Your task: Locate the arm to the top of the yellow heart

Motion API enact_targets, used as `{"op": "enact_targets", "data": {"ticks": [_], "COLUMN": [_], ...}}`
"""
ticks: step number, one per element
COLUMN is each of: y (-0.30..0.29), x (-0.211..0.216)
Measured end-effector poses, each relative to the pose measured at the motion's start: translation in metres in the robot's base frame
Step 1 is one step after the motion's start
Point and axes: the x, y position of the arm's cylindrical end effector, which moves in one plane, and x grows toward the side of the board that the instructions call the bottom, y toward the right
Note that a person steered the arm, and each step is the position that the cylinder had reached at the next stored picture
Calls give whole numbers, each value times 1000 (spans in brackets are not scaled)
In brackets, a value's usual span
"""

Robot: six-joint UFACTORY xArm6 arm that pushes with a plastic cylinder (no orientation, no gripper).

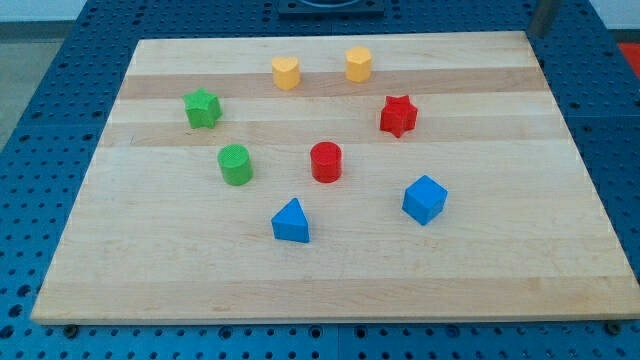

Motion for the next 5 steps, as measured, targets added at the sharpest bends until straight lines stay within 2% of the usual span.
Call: {"op": "enact_targets", "data": {"ticks": [1, 3, 5], "y": [-10, -90, -145], "x": [0, 19, 37]}}
